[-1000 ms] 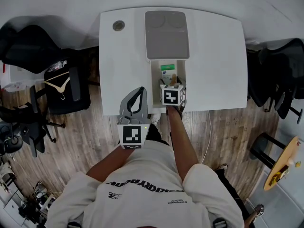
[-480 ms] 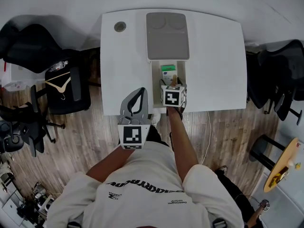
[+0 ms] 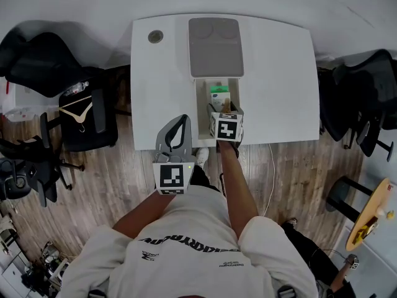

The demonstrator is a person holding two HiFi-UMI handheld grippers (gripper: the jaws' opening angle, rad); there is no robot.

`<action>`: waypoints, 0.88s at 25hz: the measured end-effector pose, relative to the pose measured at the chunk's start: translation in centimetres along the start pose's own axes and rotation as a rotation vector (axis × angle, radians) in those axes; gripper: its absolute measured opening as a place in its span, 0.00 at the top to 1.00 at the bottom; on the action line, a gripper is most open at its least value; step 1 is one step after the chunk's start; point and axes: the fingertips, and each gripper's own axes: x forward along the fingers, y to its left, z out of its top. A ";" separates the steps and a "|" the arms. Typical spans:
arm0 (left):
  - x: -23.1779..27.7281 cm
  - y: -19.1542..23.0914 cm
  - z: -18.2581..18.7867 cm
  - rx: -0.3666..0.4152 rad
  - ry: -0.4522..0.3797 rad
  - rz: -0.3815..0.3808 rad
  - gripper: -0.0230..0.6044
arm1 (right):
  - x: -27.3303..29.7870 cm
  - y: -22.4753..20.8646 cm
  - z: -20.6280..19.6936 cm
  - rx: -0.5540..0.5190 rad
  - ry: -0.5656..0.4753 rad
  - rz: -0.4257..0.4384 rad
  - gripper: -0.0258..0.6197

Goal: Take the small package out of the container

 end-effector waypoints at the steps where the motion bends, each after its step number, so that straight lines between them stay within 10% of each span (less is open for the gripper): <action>1: -0.2 -0.2 0.1 0.002 -0.003 -0.001 0.96 | -0.4 0.1 0.1 0.001 -0.008 0.003 0.42; 22: -3.4 -1.8 1.6 0.026 -0.055 -0.003 0.96 | -5.7 1.5 0.8 -0.013 -0.133 0.040 0.42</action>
